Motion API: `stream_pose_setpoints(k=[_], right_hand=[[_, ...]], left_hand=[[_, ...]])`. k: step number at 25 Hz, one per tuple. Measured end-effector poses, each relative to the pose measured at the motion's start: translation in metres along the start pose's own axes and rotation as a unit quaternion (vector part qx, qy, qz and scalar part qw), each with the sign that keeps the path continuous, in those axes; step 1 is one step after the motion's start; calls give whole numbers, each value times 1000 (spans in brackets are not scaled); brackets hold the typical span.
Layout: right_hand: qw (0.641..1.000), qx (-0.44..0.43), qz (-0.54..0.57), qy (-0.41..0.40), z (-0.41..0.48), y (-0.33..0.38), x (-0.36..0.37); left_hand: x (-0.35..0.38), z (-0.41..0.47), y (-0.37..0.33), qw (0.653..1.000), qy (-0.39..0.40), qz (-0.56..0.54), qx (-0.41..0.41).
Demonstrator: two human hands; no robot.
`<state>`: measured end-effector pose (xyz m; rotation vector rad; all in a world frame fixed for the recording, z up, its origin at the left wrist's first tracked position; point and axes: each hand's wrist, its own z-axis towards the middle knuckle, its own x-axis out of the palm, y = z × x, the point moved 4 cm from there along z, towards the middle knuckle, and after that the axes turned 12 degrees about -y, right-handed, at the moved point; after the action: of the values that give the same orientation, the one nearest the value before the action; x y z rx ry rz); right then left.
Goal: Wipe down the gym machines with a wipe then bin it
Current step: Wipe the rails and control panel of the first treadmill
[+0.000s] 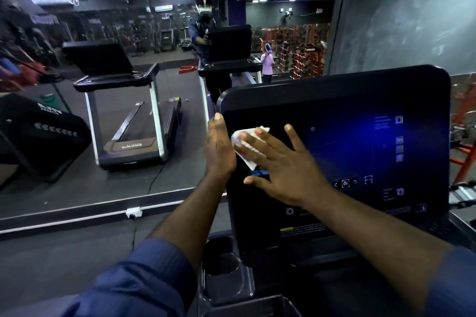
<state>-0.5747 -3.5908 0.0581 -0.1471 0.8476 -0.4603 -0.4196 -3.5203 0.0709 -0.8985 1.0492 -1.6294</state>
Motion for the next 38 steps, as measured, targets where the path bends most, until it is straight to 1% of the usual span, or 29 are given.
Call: stream_pose_setpoints(k=[1,3,4,7,8,9,10,11,12,13,14,15,16,17,18,19,20,22,23,24,26,27,28,29,31,33,34,35,38], right_hand=[[999,30,-5,-13,5,-8,-1],[990,138,22,-24,20,0,-4],[987,151,42,-19,21,12,-2],[998,47,36,3,-25,17,8],[999,31,26,10,-45,-2,9],[998,53,18,6,-57,-24,8],[992,122,18,-2,-62,-45,7],[972,233,35,-12,-62,-63,6],[939,336,64,-21,-59,-71,6],[917,388,86,-26,-54,-64,4],[922,375,93,-24,-52,-50,4],[949,302,90,-16,-55,-32,7],[977,201,69,2,-67,-19,9],[992,115,45,22,-84,-18,9],[996,82,29,30,-99,-31,10],[994,101,16,26,-110,-50,12],[984,173,12,23,-113,-69,14],[921,385,52,-9,-103,-96,13],[906,418,66,-19,-91,-85,13],[918,391,69,-19,-80,-62,15],[975,211,76,13,-86,9,26],[988,124,85,37,-107,37,32],[992,75,84,51,-137,51,38],[994,62,74,57,-165,49,41],[991,112,44,51,-196,22,44],[967,251,13,41,-188,-7,41],[957,289,21,34,-173,-7,38],[960,275,47,37,-156,8,38],[989,75,110,64,-154,82,44]], left_hand=[[0,-2,-2,1000,-1,6,4],[0,-3,-4,1000,-1,3,6],[-2,-4,-5,1000,-6,7,11],[-4,-11,-9,997,4,52,50],[-4,-15,-9,994,5,77,78],[-5,-19,-11,987,3,105,119],[-5,-23,-12,977,2,134,167],[-4,-26,-14,961,0,175,216],[-2,-28,-15,936,-2,228,269],[-1,-30,-16,903,-6,281,324],[1,-34,-17,869,-10,323,375],[2,-40,-16,836,-10,352,422],[3,-46,-13,803,-1,371,466],[3,-52,-10,772,13,384,506],[3,-57,-5,748,24,393,534],[2,-60,-2,735,30,398,548],[2,-63,1,732,30,398,552],[1,-65,2,740,25,388,550],[0,-65,2,740,22,383,552],[-1,-65,2,738,22,380,557],[-2,-66,5,730,33,384,565],[-4,-68,8,724,42,391,567],[-5,-72,11,716,49,397,572],[-6,-77,15,708,54,399,580],[-10,-88,21,701,57,397,590],[-9,-93,26,697,64,397,594],[-8,-95,26,693,65,401,596],[-7,-97,25,689,63,408,596],[-8,-98,27,681,72,424,593]])
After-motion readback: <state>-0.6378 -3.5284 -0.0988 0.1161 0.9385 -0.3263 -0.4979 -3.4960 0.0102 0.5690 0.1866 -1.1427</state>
